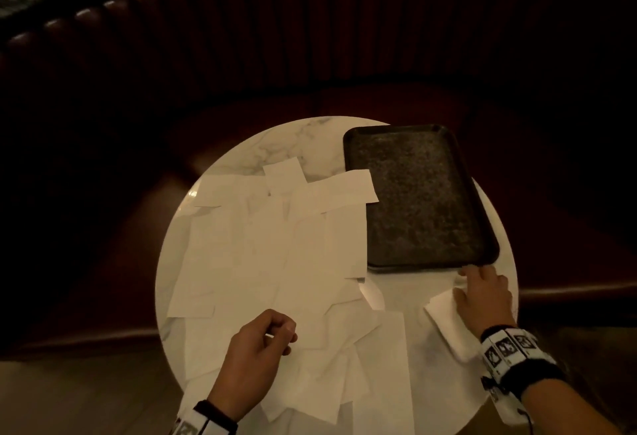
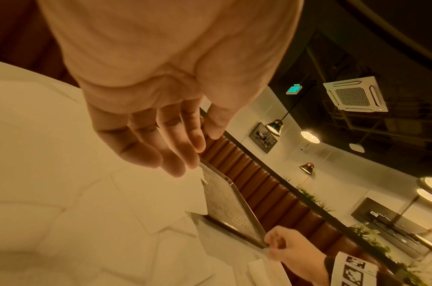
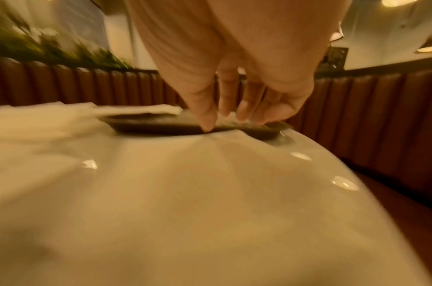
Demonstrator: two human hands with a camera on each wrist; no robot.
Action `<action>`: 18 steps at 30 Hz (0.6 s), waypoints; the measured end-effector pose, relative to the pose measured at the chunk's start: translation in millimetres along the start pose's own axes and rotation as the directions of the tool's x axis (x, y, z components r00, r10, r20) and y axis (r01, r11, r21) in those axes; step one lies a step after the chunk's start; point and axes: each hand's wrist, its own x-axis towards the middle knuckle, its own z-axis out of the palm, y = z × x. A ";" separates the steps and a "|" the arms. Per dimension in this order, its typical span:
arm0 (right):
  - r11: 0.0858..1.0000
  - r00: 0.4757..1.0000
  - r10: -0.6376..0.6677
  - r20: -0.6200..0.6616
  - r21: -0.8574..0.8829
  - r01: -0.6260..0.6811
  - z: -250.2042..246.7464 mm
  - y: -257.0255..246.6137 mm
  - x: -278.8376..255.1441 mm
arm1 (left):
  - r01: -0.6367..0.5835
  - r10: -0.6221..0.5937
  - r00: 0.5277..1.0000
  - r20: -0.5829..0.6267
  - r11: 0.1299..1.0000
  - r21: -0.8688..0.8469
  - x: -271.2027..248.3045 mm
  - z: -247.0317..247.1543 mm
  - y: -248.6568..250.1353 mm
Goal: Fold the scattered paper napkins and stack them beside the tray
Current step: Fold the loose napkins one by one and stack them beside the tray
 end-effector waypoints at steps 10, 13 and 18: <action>0.746 0.916 0.172 0.364 0.559 -0.362 9.8 -183.0 15.5 | 0.078 -0.080 0.996 -0.031 0.994 -0.077 -14.5 -14.8 -22.0; 0.749 0.915 0.171 0.365 0.556 -0.361 21.9 -190.5 28.3 | 0.104 -0.107 0.994 -0.023 0.990 -0.092 -18.9 -23.0 -30.1; 0.669 0.980 0.077 0.185 0.719 -0.188 11.3 -200.6 26.3 | 0.107 -0.108 0.994 0.004 0.988 -0.112 -18.2 -36.8 -45.5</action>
